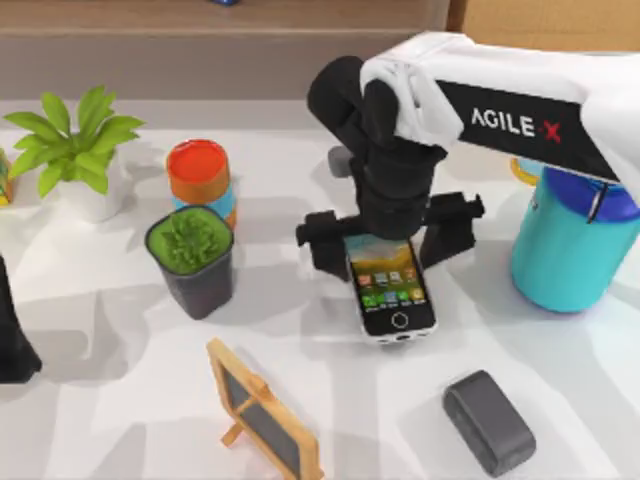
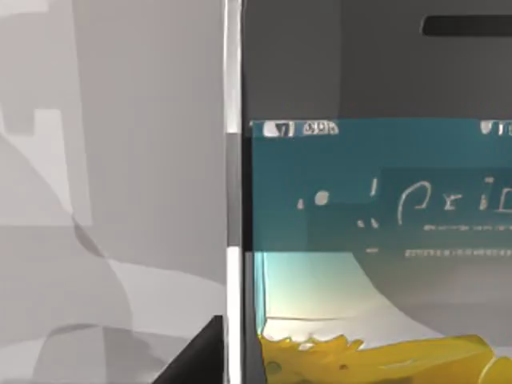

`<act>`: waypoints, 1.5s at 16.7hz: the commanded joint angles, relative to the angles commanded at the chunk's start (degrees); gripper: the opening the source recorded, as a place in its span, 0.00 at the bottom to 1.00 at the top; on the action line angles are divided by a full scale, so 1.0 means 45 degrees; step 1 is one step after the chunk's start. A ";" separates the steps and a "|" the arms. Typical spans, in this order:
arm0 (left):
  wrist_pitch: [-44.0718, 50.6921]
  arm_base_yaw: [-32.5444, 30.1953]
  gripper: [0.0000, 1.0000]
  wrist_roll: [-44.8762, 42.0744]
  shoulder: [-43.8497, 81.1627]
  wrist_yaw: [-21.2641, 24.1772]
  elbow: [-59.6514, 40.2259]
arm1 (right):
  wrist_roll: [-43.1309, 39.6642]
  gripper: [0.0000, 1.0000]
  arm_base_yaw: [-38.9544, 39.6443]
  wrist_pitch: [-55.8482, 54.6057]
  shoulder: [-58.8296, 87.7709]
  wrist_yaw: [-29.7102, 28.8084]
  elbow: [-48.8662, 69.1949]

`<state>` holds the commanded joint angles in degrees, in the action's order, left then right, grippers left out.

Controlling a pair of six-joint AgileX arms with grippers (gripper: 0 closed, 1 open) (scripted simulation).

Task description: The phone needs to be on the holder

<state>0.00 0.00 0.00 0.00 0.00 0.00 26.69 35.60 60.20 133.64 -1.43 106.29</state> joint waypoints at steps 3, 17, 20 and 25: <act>0.0000 0.0000 1.00 0.0000 0.0000 0.0000 0.0000 | -0.0001 0.00 -0.0002 0.0039 -0.0031 0.0000 0.0049; 0.0000 0.0000 1.00 0.0000 0.0000 0.0000 0.0000 | -0.1275 0.00 -0.2284 -0.2950 -0.5418 -0.1555 -0.0635; 0.0000 0.0000 1.00 0.0000 0.0000 0.0000 0.0000 | -0.1740 0.00 -0.3267 -0.4326 -0.7611 -0.2293 -0.2080; 0.0000 0.0000 1.00 0.0000 0.0000 0.0000 0.0000 | -0.2429 0.00 -0.4815 -0.6851 -1.1463 -0.3607 -0.5860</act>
<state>0.00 0.00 0.00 0.00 0.00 0.00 15.76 13.93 29.37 82.05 -17.66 79.92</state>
